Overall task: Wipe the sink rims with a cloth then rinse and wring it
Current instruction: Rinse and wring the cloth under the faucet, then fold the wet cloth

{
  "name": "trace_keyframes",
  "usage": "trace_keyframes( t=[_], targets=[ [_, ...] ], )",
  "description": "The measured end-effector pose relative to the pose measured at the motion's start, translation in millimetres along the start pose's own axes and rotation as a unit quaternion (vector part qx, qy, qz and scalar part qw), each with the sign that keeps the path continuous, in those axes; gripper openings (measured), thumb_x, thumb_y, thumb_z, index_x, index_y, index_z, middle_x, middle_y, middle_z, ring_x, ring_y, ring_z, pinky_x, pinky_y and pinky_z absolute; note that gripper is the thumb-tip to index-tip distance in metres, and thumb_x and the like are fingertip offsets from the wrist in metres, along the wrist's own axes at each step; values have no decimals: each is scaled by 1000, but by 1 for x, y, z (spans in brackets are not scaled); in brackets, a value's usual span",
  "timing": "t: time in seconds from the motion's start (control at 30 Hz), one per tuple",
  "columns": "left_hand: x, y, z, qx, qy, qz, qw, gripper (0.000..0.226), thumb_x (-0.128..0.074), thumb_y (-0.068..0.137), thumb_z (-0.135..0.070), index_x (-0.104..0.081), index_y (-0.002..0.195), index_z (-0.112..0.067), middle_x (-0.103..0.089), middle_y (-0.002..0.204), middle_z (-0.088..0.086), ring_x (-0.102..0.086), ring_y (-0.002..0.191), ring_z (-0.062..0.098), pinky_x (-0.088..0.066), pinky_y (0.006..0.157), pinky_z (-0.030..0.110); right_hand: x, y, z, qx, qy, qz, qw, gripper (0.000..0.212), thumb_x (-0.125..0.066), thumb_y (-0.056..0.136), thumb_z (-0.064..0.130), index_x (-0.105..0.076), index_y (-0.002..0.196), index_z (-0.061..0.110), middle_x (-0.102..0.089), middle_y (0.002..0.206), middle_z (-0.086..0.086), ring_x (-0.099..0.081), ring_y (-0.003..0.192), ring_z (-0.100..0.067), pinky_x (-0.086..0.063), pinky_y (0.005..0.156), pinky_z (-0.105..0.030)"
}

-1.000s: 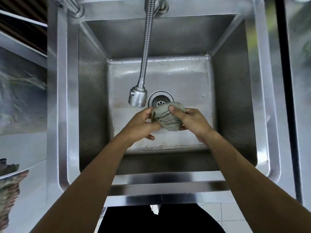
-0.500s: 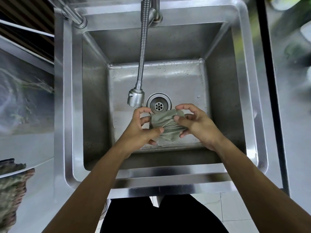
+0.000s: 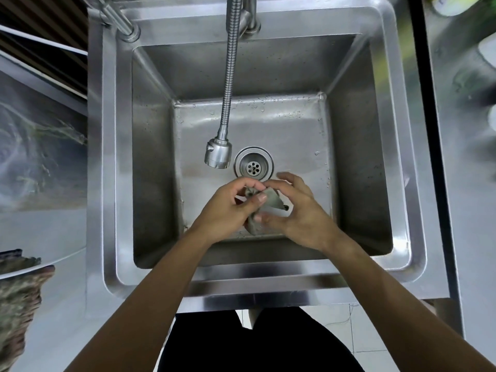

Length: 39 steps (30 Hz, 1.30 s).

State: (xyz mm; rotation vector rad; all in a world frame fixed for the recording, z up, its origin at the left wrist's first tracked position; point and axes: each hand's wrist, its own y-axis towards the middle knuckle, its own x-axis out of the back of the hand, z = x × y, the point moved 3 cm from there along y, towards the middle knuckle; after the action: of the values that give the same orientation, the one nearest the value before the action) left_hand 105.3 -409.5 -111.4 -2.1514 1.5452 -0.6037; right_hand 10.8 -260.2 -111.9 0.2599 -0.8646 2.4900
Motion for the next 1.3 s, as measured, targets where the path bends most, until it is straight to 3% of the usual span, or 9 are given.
trace_keyframes(
  t=[0.2,0.3,0.43,0.67,0.73,0.9,1.03,1.13,1.3],
  targets=[
    [13,3,-10,-31,52,39,997,41,-77,91,-13,-57,118,-36,-68,92,0,-66,86,8,-53,81,21,13,13,2,25,115,-96,988,7,-77,93,21,-74,94,26,-78,102,7,-69,105,-18,-51,103,-42],
    [26,-1,-12,-36,81,40,995,49,-69,91,-2,-48,110,-41,-63,100,-3,-64,88,11,-51,72,23,22,10,7,33,171,-96,980,14,-73,95,12,-65,90,22,-75,94,-7,-67,88,-17,-52,84,-33],
    [41,-4,-14,-49,83,35,995,31,-66,95,-4,-52,94,-32,-66,105,-9,-61,79,12,-48,67,31,29,4,11,15,199,-101,975,9,-69,99,17,-62,94,18,-66,78,4,-59,75,-8,-49,67,-25],
    [33,-20,-19,20,-230,-42,972,25,-74,87,-16,-69,106,-32,-73,103,2,-67,90,15,-55,68,31,26,-10,25,-64,361,-111,924,29,-66,100,13,-59,124,29,-73,86,-1,-68,77,-16,-59,66,-32],
    [23,-27,-16,23,-180,-41,983,29,-76,86,-13,-71,106,-33,-75,104,-3,-69,90,15,-55,70,30,25,-15,30,-66,391,-111,911,33,-64,100,7,-60,126,27,-73,94,-9,-70,81,-18,-60,68,-34],
    [19,-42,-37,-53,-11,-73,996,29,-61,99,-1,-76,92,-24,-72,84,-23,-58,76,-8,-40,72,6,35,-40,43,40,138,-135,980,25,-61,100,0,-77,102,18,-74,108,3,-67,96,-8,-47,84,-14],
    [22,-51,-71,-110,20,-48,993,29,-61,101,-9,-78,101,-33,-75,103,-17,-59,81,1,-42,70,10,41,-67,61,50,145,-155,976,20,-67,97,2,-80,104,16,-72,114,-2,-68,106,-13,-52,92,-20],
    [24,-56,-90,-150,118,16,981,24,-71,94,-14,-76,105,-35,-72,114,-22,-63,108,-8,-43,95,10,44,-91,72,45,123,-191,973,22,-72,94,4,-81,102,23,-71,111,1,-67,100,-16,-54,89,-26],
    [10,-64,-116,-201,178,66,961,16,-76,92,-21,-77,102,-34,-72,107,-26,-63,106,-8,-44,94,12,44,-144,76,10,145,-290,946,25,-74,94,10,-79,102,32,-69,112,8,-66,103,-3,-50,87,-13]
  ],
)
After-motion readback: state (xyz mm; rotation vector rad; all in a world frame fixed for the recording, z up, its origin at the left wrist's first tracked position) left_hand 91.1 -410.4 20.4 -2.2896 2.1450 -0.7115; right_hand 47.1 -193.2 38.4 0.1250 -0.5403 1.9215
